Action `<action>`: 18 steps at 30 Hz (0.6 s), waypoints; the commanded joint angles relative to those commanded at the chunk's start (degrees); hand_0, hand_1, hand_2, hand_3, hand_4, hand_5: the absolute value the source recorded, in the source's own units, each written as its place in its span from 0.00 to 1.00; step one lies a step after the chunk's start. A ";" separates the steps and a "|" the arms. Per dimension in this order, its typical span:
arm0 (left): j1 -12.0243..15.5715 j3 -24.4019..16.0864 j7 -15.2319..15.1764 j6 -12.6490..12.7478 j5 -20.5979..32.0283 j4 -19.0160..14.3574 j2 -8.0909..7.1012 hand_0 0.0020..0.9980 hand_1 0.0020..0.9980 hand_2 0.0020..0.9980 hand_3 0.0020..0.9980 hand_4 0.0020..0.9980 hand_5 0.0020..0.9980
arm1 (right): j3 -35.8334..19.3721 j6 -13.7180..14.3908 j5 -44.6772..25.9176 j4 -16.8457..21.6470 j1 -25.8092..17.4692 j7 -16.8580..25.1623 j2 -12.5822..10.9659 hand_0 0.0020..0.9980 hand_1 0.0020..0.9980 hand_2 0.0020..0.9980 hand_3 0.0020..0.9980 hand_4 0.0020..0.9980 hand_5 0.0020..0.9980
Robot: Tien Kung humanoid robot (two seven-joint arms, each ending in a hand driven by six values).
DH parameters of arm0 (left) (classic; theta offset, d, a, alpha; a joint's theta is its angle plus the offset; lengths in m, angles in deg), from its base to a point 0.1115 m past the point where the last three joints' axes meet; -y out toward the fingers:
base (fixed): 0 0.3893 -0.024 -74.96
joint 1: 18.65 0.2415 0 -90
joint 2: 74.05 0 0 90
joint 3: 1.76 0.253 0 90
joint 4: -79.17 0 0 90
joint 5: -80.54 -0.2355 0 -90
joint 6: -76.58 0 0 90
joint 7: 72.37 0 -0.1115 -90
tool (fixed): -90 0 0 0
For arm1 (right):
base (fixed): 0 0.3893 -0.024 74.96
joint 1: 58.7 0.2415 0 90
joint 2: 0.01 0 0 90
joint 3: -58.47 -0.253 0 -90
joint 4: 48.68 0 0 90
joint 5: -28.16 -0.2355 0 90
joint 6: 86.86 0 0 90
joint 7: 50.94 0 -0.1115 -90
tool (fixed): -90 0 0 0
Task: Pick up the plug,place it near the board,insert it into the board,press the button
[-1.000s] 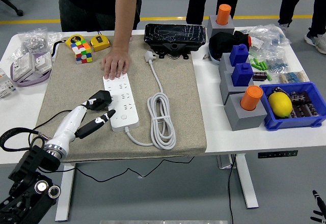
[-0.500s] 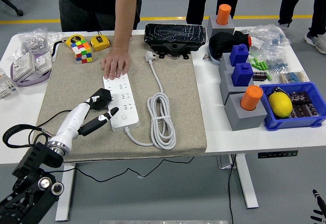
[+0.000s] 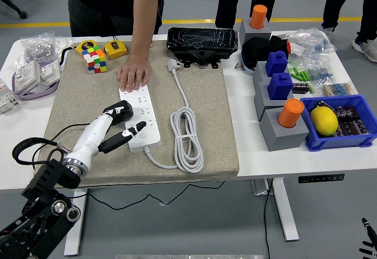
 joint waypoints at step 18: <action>-4.79 3.82 1.08 -1.08 -1.45 1.69 -0.98 1.00 0.98 0.94 0.91 1.00 1.00 | 0.07 0.02 0.04 0.00 0.09 0.00 -0.16 1.00 0.85 0.76 0.80 1.00 1.00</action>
